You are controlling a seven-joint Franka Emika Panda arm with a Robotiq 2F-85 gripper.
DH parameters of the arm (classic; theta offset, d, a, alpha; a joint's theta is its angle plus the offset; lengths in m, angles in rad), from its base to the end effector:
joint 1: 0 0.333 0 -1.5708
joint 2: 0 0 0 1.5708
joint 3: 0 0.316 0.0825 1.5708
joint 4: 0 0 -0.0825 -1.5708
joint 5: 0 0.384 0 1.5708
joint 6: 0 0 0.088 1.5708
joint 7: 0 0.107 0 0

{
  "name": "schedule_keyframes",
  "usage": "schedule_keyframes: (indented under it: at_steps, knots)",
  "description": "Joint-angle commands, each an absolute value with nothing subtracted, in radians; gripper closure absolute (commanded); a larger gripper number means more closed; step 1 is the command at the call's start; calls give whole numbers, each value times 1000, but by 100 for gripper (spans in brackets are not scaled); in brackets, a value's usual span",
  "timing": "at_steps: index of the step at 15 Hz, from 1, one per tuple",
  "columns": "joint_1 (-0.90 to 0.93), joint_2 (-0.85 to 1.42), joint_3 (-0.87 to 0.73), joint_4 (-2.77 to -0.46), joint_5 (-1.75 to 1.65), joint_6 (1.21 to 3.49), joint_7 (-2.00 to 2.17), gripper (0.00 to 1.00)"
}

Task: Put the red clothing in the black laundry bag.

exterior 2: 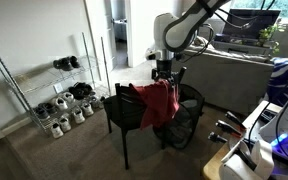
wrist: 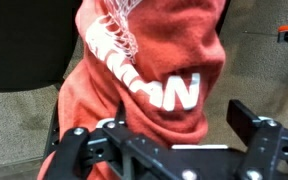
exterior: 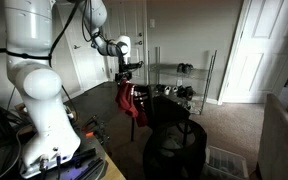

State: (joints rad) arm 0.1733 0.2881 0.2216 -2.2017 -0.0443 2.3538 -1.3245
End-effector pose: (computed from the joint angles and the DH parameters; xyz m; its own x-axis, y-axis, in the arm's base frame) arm 0.4990 0.2082 0.2431 -0.1759 0.9844 0.0033 0.9757 0.1748 -0.1320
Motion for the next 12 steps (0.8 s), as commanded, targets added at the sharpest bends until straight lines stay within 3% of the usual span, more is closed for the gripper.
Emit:
schedule_keyframes:
  at_steps: [1,11,12]
  knots:
    - [159,214,245,-2287,-22,2394,-1305,0]
    - [176,133,254,-2404,-34,2550,-1284,0]
    - [174,140,252,-2380,-37,2543,-1287,25]
